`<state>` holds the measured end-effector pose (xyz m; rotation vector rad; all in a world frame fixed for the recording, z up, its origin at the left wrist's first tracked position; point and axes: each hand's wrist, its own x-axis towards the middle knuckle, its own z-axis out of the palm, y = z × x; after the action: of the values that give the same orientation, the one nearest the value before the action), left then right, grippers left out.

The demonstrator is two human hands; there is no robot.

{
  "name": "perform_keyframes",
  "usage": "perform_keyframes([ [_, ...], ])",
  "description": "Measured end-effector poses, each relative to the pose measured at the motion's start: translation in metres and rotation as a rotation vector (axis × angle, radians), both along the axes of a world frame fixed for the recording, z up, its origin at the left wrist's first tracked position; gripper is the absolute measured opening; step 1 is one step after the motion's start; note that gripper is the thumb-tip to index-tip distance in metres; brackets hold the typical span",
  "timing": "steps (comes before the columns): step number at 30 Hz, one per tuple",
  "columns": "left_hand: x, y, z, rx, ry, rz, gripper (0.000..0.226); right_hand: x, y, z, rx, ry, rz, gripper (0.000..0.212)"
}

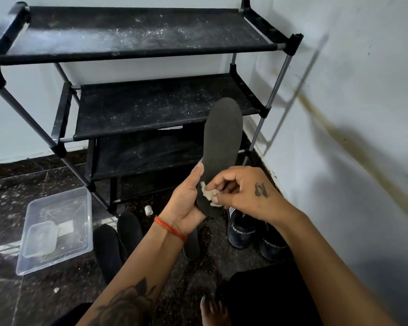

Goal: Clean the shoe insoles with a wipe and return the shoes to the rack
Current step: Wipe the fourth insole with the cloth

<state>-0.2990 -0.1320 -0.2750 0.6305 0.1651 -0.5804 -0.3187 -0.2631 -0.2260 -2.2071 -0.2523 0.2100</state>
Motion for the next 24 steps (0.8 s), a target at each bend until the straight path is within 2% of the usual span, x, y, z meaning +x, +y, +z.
perform_keyframes([
  [2,0.000,0.001,-0.001,0.009,-0.011,0.007,0.043,-0.002,-0.005,0.006,0.064,0.138,0.095,0.023],
  [4,-0.001,0.002,0.000,0.006,-0.015,-0.005,0.042,-0.004,-0.013,0.010,0.001,0.243,0.194,0.027],
  [6,0.000,0.003,0.001,-0.005,-0.019,-0.018,0.042,-0.004,-0.019,0.011,-0.017,0.237,0.170,0.030],
  [10,0.001,0.001,0.002,0.020,-0.049,-0.007,0.044,-0.001,-0.015,0.009,0.160,0.109,-0.083,0.026],
  [15,0.001,0.002,0.000,-0.010,-0.023,-0.030,0.043,-0.002,0.006,0.002,0.138,0.052,0.021,0.021],
  [18,0.001,0.003,0.001,0.018,-0.041,-0.031,0.044,-0.004,0.006,0.009,0.151,0.124,0.143,0.019],
  [20,0.000,0.002,0.002,0.015,-0.030,-0.027,0.044,-0.005,0.001,0.013,0.081,0.196,0.223,0.020],
  [22,0.000,0.001,0.002,0.001,-0.008,-0.016,0.044,-0.006,-0.007,0.013,-0.093,0.211,0.281,0.024],
  [24,0.001,0.002,0.002,-0.005,-0.004,-0.011,0.044,-0.006,-0.016,0.013,-0.174,0.188,0.241,0.029],
])
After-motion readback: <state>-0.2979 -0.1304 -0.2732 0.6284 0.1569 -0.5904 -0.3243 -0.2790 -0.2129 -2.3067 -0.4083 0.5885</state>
